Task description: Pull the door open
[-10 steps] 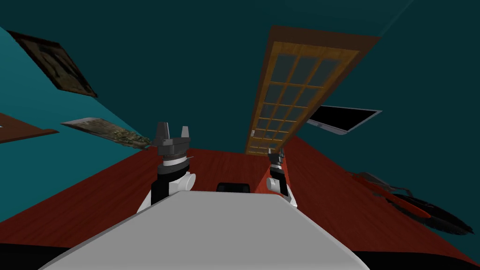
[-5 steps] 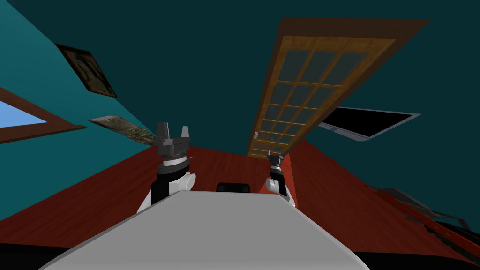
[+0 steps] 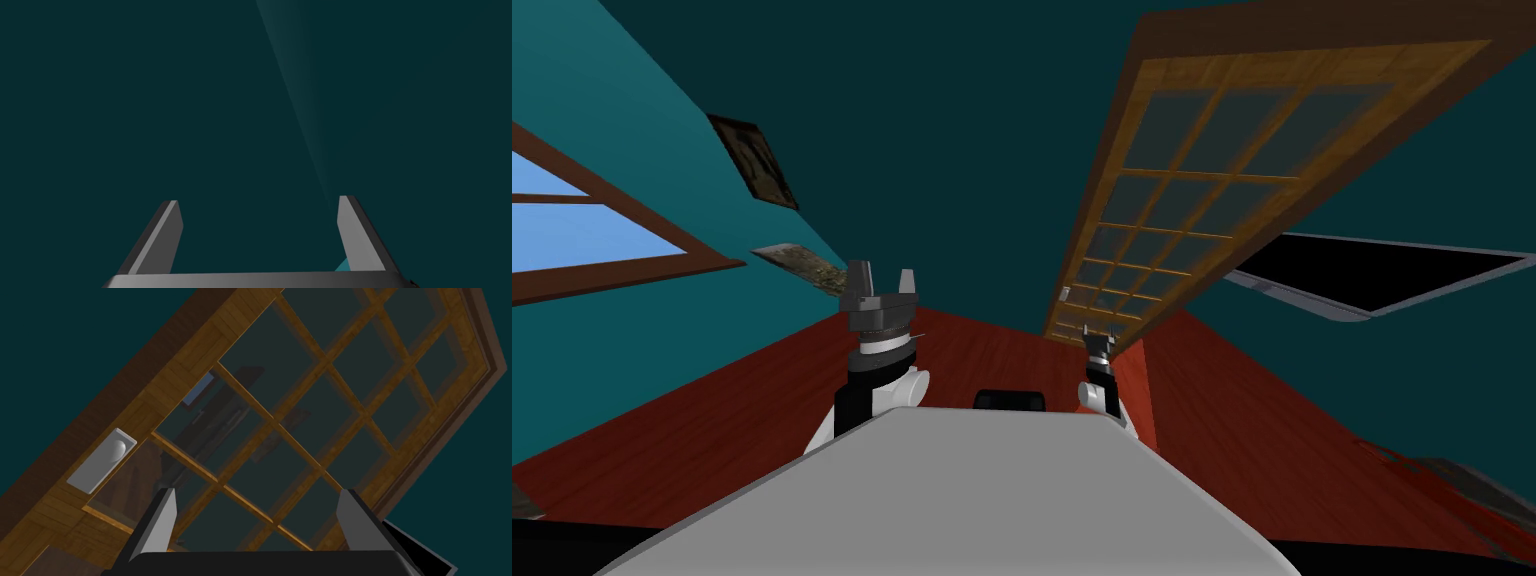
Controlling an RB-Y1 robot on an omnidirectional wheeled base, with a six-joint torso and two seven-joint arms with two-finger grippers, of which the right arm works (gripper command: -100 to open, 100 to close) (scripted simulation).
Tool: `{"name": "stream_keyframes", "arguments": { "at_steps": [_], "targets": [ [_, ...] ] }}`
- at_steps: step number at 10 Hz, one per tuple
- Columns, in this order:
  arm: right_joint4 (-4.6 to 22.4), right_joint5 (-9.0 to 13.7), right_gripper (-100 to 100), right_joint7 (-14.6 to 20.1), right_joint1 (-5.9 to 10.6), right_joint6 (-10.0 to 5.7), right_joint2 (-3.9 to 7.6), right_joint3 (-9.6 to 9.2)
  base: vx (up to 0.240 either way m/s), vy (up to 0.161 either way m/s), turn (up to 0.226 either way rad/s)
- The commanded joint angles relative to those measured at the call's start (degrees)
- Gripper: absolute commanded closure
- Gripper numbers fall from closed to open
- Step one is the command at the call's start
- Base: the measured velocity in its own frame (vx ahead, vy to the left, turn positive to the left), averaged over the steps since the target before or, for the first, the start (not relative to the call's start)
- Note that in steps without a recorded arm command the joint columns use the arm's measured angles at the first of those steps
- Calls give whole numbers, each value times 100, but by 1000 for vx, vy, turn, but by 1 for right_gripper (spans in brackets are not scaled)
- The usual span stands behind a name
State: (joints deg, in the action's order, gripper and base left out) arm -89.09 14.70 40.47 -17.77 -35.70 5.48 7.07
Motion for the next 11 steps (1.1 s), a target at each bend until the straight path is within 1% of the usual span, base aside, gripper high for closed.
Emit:
{"name": "stream_keyframes", "arguments": {
  "at_steps": [1, 11],
  "targets": [
    [269, 93, -100, 205, 86, -97, 1, 21, 90, -36, 165],
    [1576, 641, -100, 1324, 437, -513, -38, 139, 80, -63, 146]
  ]
}}
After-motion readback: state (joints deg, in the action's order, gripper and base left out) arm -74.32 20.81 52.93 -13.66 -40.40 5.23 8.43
